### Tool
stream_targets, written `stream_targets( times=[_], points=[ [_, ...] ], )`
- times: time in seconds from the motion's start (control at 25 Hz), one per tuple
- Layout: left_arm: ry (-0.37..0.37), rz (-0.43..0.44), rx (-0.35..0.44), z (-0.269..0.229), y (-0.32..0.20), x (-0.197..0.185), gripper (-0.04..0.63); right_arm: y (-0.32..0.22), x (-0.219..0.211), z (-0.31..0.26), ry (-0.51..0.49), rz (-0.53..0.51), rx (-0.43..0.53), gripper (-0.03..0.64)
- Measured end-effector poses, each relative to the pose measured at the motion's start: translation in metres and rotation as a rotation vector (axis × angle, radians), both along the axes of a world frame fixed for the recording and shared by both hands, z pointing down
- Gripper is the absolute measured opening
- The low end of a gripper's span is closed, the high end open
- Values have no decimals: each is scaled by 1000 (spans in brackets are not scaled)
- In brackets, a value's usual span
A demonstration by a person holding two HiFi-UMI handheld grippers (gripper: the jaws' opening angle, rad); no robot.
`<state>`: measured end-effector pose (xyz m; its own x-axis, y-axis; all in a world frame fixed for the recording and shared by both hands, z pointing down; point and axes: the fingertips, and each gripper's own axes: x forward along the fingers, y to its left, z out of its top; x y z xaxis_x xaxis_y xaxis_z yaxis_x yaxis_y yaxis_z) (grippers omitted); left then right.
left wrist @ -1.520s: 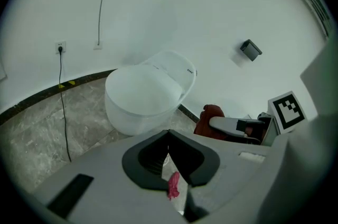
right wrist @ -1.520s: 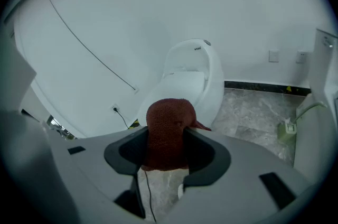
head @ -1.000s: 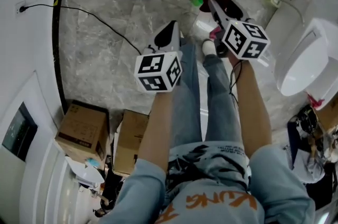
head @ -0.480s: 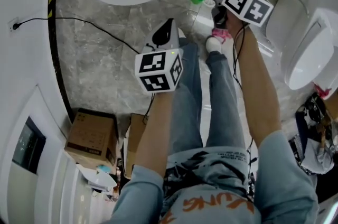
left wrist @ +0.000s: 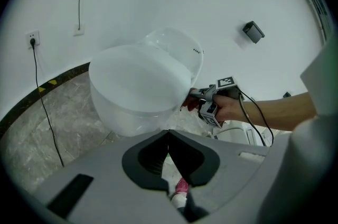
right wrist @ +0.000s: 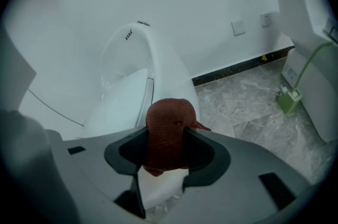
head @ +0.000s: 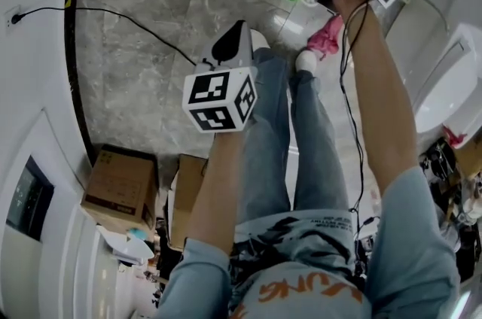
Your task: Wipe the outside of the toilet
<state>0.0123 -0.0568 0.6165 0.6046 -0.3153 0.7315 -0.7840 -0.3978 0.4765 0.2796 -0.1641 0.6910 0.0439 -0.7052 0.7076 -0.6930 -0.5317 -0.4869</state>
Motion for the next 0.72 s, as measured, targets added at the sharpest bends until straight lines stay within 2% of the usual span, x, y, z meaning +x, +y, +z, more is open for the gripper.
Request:
stream_targets(
  times=[0.16,0.28,0.56,0.72],
  points=[
    [4,-37,10,1,-6,-17,2,-2,-10,-2,-17,45,44,178],
    [7,-88,10,4,-8,-28,2,-1,-23,-3,7,8,33,169],
    [8,-156,-2,8,3,-40,2,16,-56,2,-51,-77,34,164],
    [0,-182,-21,10,12,-52,2,32,-77,7,-83,-93,13,164]
  ],
)
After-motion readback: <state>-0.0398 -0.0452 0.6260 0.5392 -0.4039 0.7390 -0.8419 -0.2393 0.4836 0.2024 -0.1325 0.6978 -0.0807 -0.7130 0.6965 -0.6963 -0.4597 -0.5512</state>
